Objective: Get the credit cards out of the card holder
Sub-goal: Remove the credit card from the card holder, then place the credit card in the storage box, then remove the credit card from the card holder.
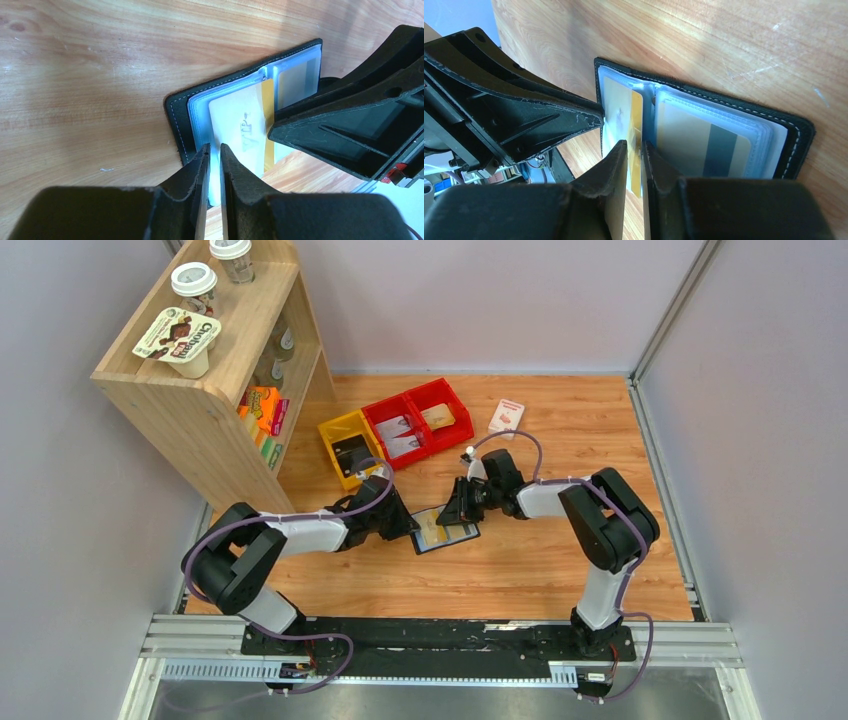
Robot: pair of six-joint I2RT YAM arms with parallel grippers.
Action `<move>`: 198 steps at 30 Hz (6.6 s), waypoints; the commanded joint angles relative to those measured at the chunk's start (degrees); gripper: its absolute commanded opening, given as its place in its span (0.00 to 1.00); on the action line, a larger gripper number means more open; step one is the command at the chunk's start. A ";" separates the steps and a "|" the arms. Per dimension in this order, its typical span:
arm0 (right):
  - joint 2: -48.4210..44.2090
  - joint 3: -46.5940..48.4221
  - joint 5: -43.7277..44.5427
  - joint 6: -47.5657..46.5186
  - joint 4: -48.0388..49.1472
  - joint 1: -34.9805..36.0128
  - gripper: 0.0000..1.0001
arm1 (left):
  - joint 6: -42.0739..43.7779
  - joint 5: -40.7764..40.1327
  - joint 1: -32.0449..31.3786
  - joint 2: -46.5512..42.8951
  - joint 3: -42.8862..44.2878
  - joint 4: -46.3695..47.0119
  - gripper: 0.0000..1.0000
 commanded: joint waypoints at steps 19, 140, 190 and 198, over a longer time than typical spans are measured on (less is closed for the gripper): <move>-6.01 -2.41 1.84 -2.50 0.52 -3.81 0.00 | 0.33 0.20 0.16 2.19 -1.87 -2.87 0.21; -20.61 19.30 40.26 -5.13 -30.94 7.70 0.72 | 42.80 -27.41 2.97 -42.65 20.27 -42.23 0.84; -4.88 16.30 33.31 -12.08 -36.04 9.90 0.64 | 12.81 -11.22 -7.58 1.04 12.54 -19.21 0.45; -6.11 15.86 29.97 -12.17 -34.72 9.90 0.61 | 11.93 -10.61 -7.58 3.24 12.36 -19.04 0.43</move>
